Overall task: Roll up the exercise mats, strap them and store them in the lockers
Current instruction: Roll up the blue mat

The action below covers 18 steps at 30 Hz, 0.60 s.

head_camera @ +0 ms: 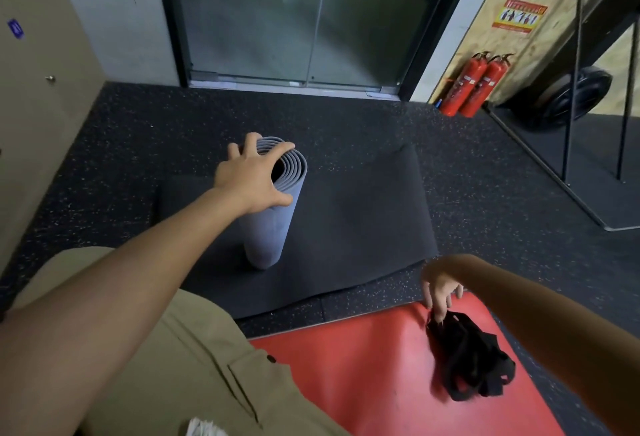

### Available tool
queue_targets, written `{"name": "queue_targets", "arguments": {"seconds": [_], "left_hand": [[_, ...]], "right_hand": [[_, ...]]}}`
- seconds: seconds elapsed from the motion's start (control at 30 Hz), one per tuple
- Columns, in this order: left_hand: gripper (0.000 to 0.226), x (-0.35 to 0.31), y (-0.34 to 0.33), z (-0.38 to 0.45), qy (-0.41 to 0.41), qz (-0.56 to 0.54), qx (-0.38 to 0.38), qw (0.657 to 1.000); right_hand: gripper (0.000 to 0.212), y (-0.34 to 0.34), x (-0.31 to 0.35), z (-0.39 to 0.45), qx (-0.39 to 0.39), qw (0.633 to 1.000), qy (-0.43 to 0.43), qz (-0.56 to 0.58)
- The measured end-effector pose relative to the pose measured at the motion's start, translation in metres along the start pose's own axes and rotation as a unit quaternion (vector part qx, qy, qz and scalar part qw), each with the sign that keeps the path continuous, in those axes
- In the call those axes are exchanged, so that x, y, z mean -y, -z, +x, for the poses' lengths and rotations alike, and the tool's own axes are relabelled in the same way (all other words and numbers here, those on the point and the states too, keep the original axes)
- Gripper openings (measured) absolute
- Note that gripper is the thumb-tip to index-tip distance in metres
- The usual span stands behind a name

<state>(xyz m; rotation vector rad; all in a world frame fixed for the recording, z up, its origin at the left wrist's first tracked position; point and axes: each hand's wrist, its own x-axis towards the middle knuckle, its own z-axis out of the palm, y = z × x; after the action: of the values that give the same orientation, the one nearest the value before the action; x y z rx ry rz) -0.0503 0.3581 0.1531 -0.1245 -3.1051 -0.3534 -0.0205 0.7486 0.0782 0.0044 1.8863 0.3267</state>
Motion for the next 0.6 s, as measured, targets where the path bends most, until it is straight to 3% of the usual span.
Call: {"name": "queue_targets", "arguments": {"seconds": [0.17, 0.43, 0.53, 0.6], "left_hand": [[0.098, 0.007, -0.001, -0.003, 0.013, 0.01, -0.008, 1.0], [0.098, 0.011, -0.002, -0.011, 0.019, 0.009, -0.012, 1.0], [0.098, 0.007, -0.004, -0.013, 0.017, 0.01, -0.014, 1.0], [0.098, 0.004, -0.004, -0.014, 0.016, 0.012, -0.011, 1.0]], "right_hand": [[0.037, -0.015, -0.003, 0.019, -0.096, 0.993, 0.033, -0.063], [0.029, -0.031, 0.002, 0.012, -0.141, 0.984, 0.05, -0.093], [0.009, -0.026, -0.005, 0.003, -0.134, 0.987, 0.078, -0.045], [0.02, -0.012, -0.013, -0.007, -0.129, 0.987, 0.093, 0.03]]}}
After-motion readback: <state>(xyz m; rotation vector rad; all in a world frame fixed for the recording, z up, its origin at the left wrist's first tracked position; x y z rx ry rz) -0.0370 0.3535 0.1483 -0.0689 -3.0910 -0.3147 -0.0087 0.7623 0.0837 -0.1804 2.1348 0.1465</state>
